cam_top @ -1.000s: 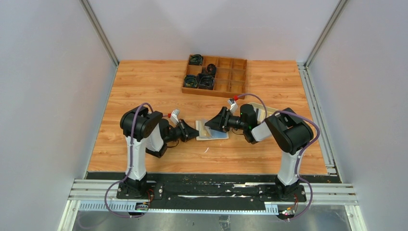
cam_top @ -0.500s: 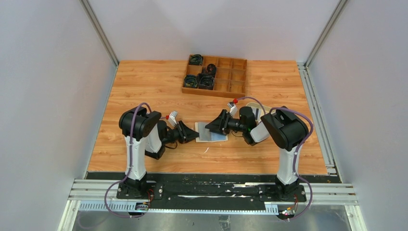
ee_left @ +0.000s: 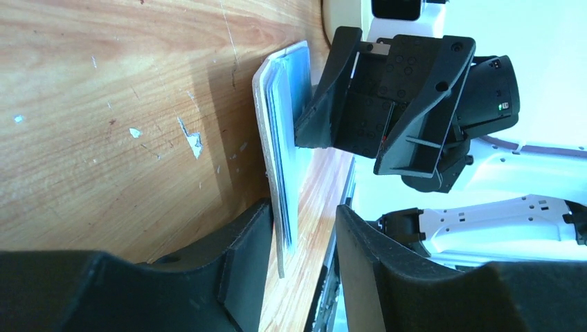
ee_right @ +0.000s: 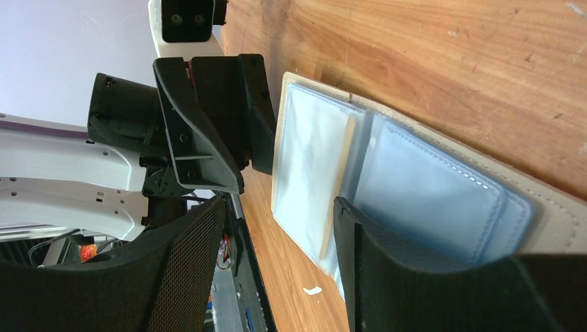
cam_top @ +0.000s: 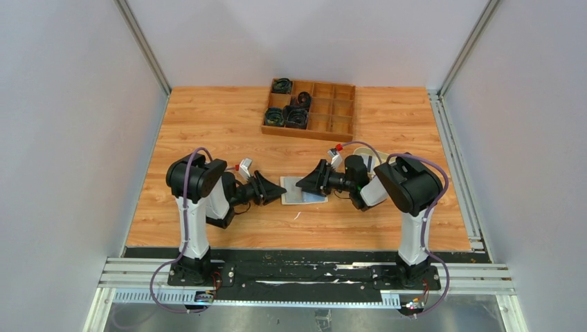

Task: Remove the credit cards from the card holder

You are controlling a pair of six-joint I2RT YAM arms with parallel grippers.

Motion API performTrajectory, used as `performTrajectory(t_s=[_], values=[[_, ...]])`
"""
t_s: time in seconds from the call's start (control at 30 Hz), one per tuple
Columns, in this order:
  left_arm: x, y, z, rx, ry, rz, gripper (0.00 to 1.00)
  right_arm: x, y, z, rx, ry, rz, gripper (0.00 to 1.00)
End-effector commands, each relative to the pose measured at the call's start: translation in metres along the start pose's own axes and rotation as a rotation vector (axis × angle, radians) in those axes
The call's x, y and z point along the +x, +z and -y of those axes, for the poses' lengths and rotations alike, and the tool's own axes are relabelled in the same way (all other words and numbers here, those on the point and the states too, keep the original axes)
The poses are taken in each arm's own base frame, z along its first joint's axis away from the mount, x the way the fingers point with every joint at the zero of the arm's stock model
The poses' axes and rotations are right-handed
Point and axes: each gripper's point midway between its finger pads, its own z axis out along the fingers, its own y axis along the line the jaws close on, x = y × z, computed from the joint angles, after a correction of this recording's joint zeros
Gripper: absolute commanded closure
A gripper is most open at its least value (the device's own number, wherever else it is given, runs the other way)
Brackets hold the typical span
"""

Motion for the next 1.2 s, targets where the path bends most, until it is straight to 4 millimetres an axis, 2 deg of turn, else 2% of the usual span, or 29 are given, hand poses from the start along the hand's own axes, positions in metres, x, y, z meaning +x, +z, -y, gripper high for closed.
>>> performTrajectory(t_s=[0.0, 0.07, 0.13, 0.23, 0.37, 0.47, 0.57, 0.7, 0.77, 0.8, 1.03, 1.17], values=[[0.002, -0.009, -0.031, -0.082, 0.05, 0.043, 0.49, 0.012, -0.003, 0.024, 0.061, 0.022, -0.016, 0.37], [0.002, -0.009, -0.032, -0.083, 0.051, 0.044, 0.5, 0.013, -0.003, 0.025, 0.064, 0.022, -0.017, 0.37], [0.002, -0.009, -0.031, -0.082, 0.052, 0.044, 0.54, 0.013, -0.003, 0.026, 0.064, 0.023, -0.018, 0.37], [0.001, -0.009, -0.031, -0.08, 0.055, 0.042, 0.68, 0.013, -0.004, 0.027, 0.066, 0.025, -0.019, 0.37], [0.001, -0.01, -0.031, -0.081, 0.056, 0.042, 0.76, 0.014, -0.004, 0.026, 0.067, 0.024, -0.019, 0.37], [0.002, -0.011, -0.032, -0.084, 0.055, 0.042, 0.85, 0.014, -0.004, 0.027, 0.07, 0.026, -0.018, 0.37], [0.001, -0.012, -0.033, -0.084, 0.055, 0.043, 1.0, 0.014, -0.004, 0.026, 0.074, 0.023, -0.017, 0.37], [0.001, -0.011, -0.03, -0.076, 0.06, 0.042, 1.0, 0.014, -0.001, 0.02, 0.116, -0.031, -0.034, 0.37], [0.0, -0.012, -0.028, -0.072, 0.064, 0.044, 1.0, 0.017, 0.001, 0.02, 0.198, -0.088, -0.059, 0.37], [-0.001, -0.012, -0.026, -0.069, 0.068, 0.046, 1.0, 0.024, -0.001, 0.028, 0.286, -0.113, -0.086, 0.36], [-0.001, -0.013, -0.024, -0.066, 0.077, 0.048, 1.0, 0.011, 0.001, 0.0, 0.468, -0.32, -0.088, 0.29], [0.0, -0.013, -0.025, -0.066, 0.083, 0.047, 1.0, 0.012, 0.004, -0.007, 0.586, -0.417, -0.116, 0.28]])
